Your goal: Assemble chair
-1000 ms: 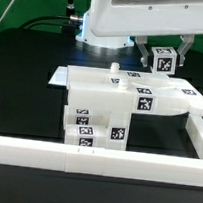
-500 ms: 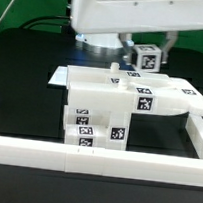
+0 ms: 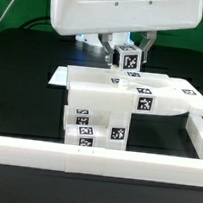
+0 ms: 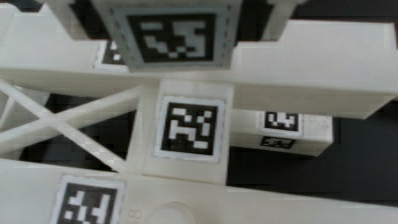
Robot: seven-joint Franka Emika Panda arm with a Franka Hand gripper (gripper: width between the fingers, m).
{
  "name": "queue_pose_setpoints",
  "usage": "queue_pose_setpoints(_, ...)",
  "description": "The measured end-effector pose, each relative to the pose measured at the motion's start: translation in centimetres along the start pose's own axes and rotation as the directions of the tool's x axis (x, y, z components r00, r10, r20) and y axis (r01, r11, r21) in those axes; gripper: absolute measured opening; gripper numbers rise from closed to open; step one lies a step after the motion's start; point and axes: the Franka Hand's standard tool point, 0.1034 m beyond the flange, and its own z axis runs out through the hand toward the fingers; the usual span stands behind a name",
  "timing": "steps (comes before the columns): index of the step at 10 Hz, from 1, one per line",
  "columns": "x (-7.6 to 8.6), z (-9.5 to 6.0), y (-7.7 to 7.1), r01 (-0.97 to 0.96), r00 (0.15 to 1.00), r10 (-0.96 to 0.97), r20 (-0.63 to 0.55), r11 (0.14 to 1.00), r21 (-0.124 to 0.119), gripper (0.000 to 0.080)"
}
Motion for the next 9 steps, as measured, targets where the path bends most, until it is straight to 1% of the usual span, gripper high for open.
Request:
queue_pose_setpoints(1,0.3,0.5,0.2,0.043,0.999,-0.043,0.01,0.999,-0.003,0.0266)
queue_pose_setpoints(2,1.2,0.6,0.4,0.072,0.997,-0.072,0.026,0.997,-0.013,0.0266)
queue_pose_setpoints(3,1.9,0.6,0.4,0.104,0.994,-0.103,0.038,0.995,-0.014,0.0266)
queue_pose_setpoints(6,1.9,0.8,0.5,0.1,0.994,-0.099,0.037,0.995,-0.014,0.0266)
queue_pose_setpoints(7,1.7,1.0,0.5,0.098,0.995,-0.097,0.032,0.995,-0.018,0.0266)
queue_pose_setpoints(9,1.9,1.0,0.6,0.1,0.995,-0.1,0.014,0.995,-0.03,0.0266)
